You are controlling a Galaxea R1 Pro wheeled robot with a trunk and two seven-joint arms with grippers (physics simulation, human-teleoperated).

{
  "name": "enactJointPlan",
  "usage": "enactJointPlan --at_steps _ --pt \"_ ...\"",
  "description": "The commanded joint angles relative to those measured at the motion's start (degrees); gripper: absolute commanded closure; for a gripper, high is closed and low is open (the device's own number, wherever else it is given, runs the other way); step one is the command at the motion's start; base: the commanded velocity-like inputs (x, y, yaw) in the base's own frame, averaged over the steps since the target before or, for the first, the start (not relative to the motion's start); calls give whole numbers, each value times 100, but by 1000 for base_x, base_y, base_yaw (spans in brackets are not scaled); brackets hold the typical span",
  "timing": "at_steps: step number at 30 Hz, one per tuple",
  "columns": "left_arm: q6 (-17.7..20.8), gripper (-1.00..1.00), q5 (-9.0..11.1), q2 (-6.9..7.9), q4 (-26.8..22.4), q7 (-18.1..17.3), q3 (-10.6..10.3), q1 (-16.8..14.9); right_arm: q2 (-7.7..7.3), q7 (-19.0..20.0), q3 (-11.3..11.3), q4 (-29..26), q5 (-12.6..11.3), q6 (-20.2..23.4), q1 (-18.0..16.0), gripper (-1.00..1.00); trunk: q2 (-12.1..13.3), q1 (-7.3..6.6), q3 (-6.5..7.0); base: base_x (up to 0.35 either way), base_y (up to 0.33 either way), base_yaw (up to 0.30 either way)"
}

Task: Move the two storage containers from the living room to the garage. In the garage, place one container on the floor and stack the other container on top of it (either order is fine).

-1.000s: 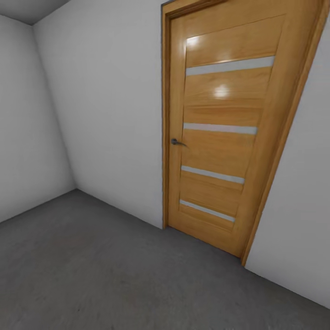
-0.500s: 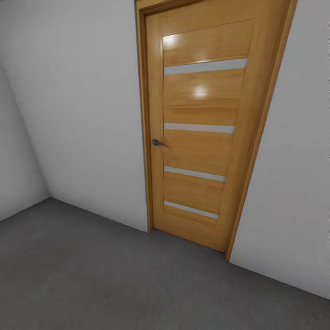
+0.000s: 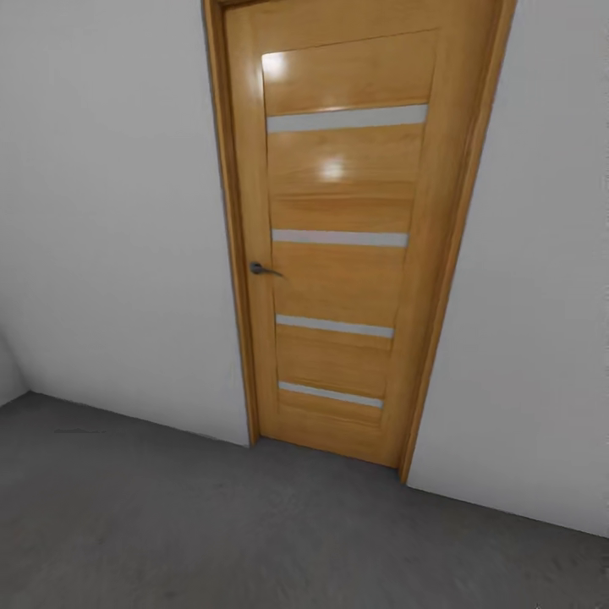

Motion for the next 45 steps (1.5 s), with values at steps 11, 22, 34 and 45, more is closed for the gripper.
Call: enactJointPlan --at_steps 11,22,34,45 --pt "31 -100 -3 3 -17 3 17 4 -1 -1 -1 3 36 -14 -4 -100 -3 3 -5 245 183 -276" --pt "31 -100 -3 2 -18 3 17 4 -1 -1 0 5 35 -15 -4 -100 -3 3 -5 242 208 -211" --pt "31 -100 -3 0 -17 3 17 4 -1 -1 1 5 35 -16 -4 -100 -3 3 -5 232 241 -10" --pt "29 -100 -3 -5 -13 3 17 4 -1 -1 -1 5 32 -15 -4 -100 -3 3 -5 225 195 0"
